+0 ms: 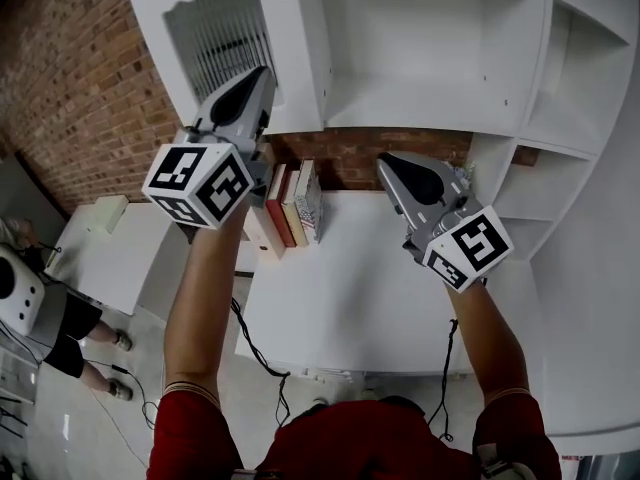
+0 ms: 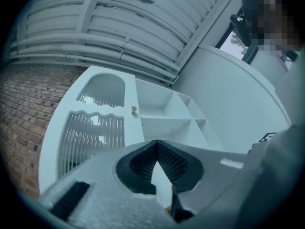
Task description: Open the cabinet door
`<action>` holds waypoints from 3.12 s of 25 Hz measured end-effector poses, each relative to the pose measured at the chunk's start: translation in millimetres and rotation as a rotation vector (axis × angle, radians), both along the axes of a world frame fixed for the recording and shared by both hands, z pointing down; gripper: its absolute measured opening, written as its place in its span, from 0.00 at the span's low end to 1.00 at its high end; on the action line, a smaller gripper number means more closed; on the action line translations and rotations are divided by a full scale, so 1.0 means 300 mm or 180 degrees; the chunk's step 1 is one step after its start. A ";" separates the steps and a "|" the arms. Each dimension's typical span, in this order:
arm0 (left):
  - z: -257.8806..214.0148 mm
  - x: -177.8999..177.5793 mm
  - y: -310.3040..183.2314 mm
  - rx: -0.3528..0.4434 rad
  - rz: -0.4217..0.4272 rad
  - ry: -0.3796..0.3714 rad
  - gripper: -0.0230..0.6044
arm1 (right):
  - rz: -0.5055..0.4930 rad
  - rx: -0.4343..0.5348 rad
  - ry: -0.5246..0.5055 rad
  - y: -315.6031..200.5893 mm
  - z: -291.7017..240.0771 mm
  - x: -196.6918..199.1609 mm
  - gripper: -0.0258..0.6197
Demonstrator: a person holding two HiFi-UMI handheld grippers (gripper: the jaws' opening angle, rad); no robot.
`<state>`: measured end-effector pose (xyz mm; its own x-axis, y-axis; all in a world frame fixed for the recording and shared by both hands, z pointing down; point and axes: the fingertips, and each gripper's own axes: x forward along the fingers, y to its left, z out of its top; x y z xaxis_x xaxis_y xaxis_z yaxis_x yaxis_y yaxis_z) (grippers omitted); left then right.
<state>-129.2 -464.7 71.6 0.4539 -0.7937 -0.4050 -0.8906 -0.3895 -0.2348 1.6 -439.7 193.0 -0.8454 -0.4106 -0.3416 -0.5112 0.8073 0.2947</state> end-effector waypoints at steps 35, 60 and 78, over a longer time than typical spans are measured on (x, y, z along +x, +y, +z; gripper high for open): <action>-0.496 -0.003 -0.352 0.0458 -0.1043 -0.0477 0.18 | 0.0389 0.0070 -0.0070 -0.104 -0.019 0.125 0.05; -0.513 -0.066 0.023 0.0744 -0.0537 -0.0174 0.16 | 0.0024 -0.0107 -0.0227 -0.066 0.016 0.053 0.05; -0.517 -0.261 0.354 0.0789 -0.0132 0.0103 0.18 | -0.0426 -0.0001 -0.0196 0.048 -0.033 -0.203 0.05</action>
